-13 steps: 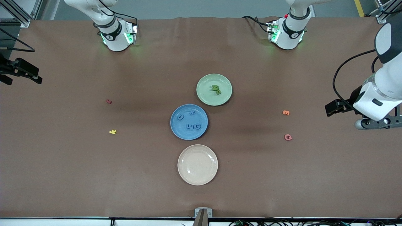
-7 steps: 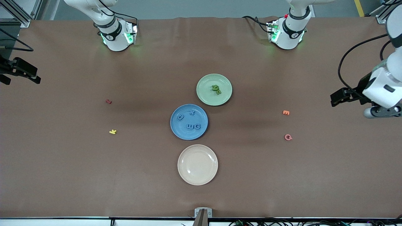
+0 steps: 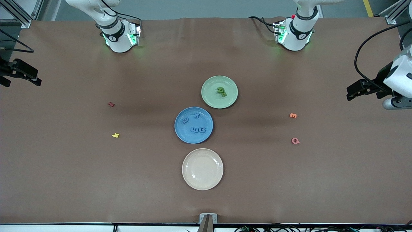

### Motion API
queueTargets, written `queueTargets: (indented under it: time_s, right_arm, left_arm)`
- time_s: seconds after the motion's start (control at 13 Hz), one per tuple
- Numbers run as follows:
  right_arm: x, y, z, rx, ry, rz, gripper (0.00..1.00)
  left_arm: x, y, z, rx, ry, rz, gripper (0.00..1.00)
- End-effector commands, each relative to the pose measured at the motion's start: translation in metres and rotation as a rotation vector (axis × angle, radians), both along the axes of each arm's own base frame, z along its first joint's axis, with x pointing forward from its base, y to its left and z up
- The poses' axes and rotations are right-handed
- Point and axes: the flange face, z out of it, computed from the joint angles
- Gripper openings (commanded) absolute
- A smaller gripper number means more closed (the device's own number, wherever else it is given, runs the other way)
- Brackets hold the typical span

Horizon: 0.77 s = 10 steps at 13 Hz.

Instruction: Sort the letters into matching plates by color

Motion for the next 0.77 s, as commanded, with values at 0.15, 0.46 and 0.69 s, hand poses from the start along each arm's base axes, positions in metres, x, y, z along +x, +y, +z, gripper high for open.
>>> queueTargets:
  time_s: [0.15,0.46,0.69]
  right_arm:
    - [0.001,-0.004,0.005,-0.007,-0.006,-0.007,1.0]
    - [0.001,-0.004,0.005,-0.008,-0.006,-0.007,1.0]
    - [0.001,-0.004,0.006,-0.008,-0.007,-0.007,1.0]
  left_arm:
    - [-0.029,0.005,0.008,-0.008,0.001,-0.009,1.0]
    - [-0.031,0.007,0.01,-0.036,0.001,-0.004,1.0]
    - [-0.045,0.003,0.008,-0.032,0.02,-0.013,1.0]
